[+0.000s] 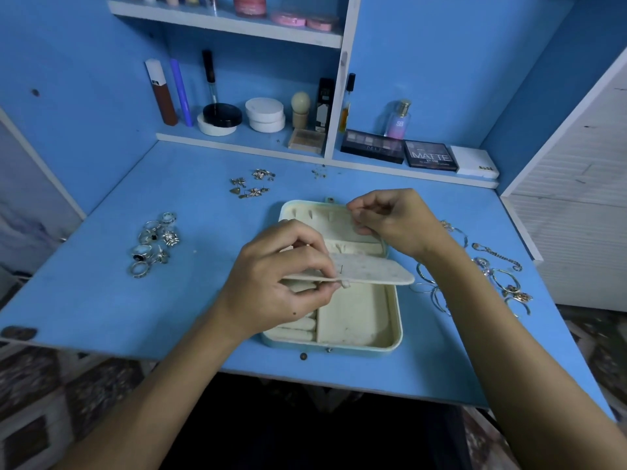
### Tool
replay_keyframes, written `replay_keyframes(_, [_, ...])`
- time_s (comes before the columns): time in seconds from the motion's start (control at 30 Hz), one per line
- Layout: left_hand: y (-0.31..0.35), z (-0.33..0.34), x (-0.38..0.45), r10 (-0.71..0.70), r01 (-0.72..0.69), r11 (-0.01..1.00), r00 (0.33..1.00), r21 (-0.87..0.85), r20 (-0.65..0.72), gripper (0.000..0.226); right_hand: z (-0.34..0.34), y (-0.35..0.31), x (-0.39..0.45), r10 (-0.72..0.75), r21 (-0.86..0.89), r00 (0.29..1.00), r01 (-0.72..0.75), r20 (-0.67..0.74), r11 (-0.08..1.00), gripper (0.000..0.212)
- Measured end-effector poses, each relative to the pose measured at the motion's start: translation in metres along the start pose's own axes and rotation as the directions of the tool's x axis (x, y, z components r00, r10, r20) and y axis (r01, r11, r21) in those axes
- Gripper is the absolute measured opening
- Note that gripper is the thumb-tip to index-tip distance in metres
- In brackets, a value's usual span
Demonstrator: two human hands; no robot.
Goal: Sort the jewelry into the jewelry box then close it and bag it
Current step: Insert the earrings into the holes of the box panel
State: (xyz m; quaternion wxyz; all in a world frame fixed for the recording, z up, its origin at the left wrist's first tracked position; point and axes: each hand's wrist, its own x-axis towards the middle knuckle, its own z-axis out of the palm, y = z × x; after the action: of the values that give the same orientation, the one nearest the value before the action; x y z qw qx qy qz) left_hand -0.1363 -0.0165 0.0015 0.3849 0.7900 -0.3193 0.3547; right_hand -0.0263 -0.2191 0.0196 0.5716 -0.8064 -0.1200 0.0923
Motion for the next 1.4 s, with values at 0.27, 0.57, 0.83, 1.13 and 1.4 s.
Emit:
replay_keyframes(0.27, [0.0, 0.002, -0.006, 0.02, -0.02, 1.0, 1.0, 0.014, -0.015, 0.017, 0.005, -0.008, -0.01, -0.023, 0.02, 1.0, 0.023, 0.001, 1.0, 0.021])
replay_keyframes(0.57, [0.0, 0.001, -0.008, 0.026, -0.026, 0.999, 1.0, 0.033, -0.007, 0.009, 0.007, -0.017, -0.021, -0.08, -0.036, 0.995, 0.082, 0.053, 0.996, 0.02])
replay_keyframes(0.83, [0.001, 0.001, -0.008, 0.011, -0.011, 0.999, 1.0, 0.05, -0.009, 0.009, 0.001, -0.03, -0.035, -0.045, -0.145, 0.99, 0.065, 0.136, 0.987, 0.02])
replay_keyframes(1.13, [0.002, 0.001, -0.007, 0.005, -0.005, 0.997, 1.0, 0.078, 0.005, 0.012, -0.001, -0.065, -0.057, -0.028, -0.319, 0.948, 0.135, 0.317, 0.938, 0.023])
replay_keyframes(1.4, [0.003, 0.0, -0.006, 0.004, -0.005, 0.996, 1.0, 0.092, 0.008, 0.009, 0.001, -0.076, -0.064, -0.01, -0.413, 0.934, 0.167, 0.357, 0.895, 0.029])
